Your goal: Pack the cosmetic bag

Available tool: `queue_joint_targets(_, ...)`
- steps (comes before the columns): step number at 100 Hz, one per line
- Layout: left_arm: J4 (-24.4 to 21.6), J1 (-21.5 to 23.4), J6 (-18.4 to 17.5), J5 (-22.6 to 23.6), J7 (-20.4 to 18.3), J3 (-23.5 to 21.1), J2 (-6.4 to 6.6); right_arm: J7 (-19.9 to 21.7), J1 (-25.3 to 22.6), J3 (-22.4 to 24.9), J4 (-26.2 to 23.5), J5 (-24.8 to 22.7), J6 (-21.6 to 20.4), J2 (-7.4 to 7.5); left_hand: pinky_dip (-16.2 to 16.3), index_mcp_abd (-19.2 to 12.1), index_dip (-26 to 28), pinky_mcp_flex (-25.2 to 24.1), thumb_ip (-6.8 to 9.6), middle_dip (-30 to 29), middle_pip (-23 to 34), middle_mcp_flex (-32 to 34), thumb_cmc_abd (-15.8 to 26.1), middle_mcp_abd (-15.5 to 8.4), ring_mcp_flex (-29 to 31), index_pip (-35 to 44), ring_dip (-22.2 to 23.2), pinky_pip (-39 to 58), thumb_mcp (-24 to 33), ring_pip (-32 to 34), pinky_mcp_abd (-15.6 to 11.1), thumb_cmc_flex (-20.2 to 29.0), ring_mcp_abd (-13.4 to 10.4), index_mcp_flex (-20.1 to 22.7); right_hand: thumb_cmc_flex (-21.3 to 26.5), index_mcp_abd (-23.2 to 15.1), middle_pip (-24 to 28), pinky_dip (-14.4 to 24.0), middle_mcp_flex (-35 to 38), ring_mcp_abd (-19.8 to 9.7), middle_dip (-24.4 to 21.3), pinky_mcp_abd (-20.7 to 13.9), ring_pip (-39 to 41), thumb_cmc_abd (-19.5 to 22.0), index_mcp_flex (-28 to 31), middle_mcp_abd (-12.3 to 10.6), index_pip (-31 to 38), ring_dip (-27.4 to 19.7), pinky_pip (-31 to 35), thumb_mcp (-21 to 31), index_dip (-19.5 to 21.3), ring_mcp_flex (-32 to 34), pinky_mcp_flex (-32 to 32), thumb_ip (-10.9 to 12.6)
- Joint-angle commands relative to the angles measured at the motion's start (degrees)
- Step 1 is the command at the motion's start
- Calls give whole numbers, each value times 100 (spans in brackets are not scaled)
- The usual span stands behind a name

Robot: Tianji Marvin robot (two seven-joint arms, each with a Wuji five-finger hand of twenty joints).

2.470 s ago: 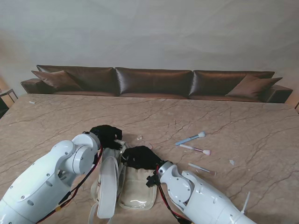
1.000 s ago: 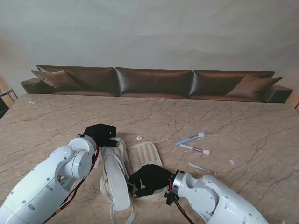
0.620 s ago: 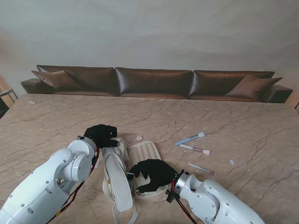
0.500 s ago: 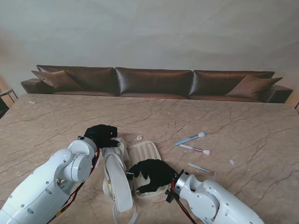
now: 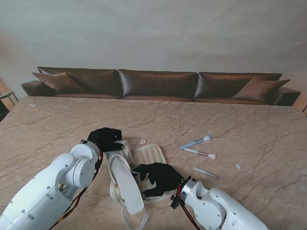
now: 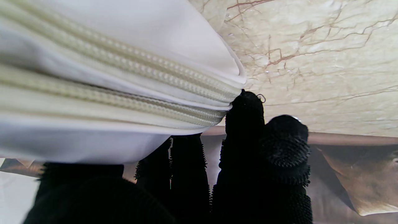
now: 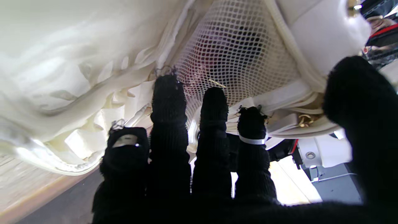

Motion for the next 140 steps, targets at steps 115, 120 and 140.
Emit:
queue_joint_targets(115,-342,239,-357,-40,81,395,-67,25,611,-357,140,-255,118,-31,192,-700,194,-140,534,200,631,278,669,-327,165,748,-70,70,982,149,-11,1188,-847,231,-155,-291,-409,228,-135,33,392,-106,-9,1436,1979,91,-530,342,-592,-1245,873,-1127,-965,420)
queue_joint_targets(120,-334,227,-358,-45,66,399,-65,-55,575,-325,140,-246,93,-50,192,-704,193,-144,533,200,629,273,671,-326,159,746,-72,68,978,146,-13,1186,-855,223,-130,6,-509,245,64,40,324,-85,-6,1804,2052,162,-617,341,-626,-911,565,-1133,-990,715)
queue_joint_targets(140,-347,230,-352,-31,29,406,-59,179,467,-155,64,85,-50,-35,193,-714,191,-142,533,202,632,261,682,-331,152,742,-74,77,951,147,-26,1184,-863,207,-1368,530,-767,432,-135,102,187,-149,-44,4053,1924,327,-881,488,-772,-1160,-192,-1727,-1438,2250)
